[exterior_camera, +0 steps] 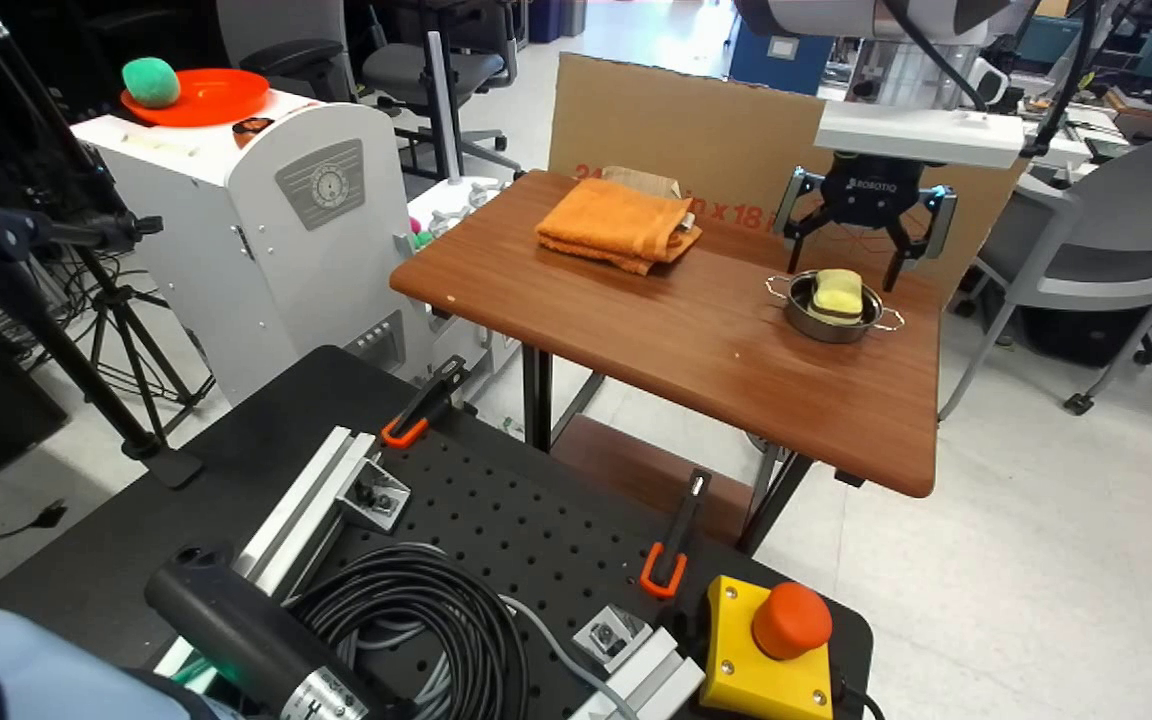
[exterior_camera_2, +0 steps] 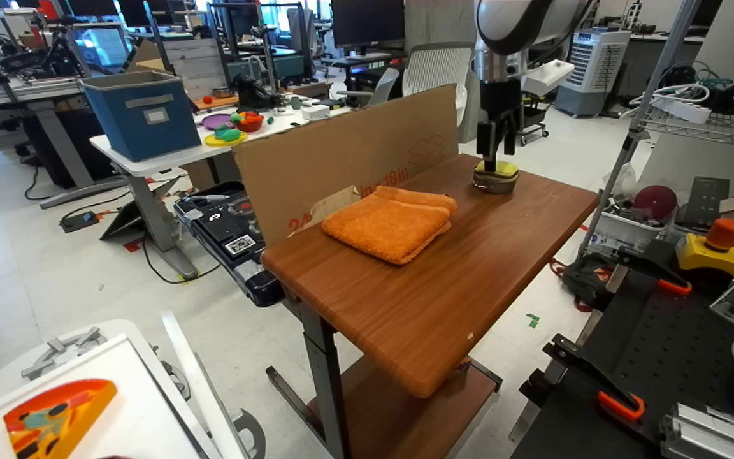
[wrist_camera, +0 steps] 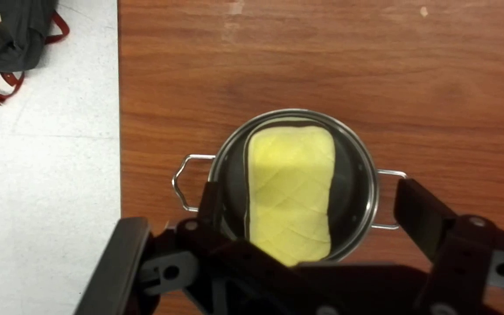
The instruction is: Take the plush sandwich out of the silver bowl
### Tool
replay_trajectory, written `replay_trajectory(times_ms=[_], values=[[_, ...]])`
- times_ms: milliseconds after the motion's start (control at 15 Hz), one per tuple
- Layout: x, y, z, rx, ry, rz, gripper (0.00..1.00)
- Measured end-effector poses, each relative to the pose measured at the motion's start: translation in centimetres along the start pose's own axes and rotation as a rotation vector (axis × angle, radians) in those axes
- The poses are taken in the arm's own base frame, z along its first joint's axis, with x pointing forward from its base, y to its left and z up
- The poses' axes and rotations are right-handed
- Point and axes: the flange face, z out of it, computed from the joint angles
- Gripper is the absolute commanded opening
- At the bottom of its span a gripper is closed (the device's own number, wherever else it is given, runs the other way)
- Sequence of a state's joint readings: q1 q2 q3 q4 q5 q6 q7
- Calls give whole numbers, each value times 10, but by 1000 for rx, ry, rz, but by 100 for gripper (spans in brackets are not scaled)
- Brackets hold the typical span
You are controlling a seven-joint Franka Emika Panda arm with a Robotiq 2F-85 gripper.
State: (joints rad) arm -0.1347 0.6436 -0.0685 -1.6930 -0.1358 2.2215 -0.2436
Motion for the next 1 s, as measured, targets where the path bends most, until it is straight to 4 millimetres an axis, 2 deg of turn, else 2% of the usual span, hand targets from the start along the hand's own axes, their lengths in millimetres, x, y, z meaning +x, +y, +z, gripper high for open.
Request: replay_trajectory(times_ms=[67,333,667,733,933,1000], values=[[1,-1,4,0,-7,-3,74],[6,-6,15,-8,-24,-20,42],[10,-3,4,-12,-36,-17,6],[10,-1,2,-12,-41,-15,0],[9,3,-4,-11,-49,-9,3],[9,3,-6,-11,-51,-9,0]])
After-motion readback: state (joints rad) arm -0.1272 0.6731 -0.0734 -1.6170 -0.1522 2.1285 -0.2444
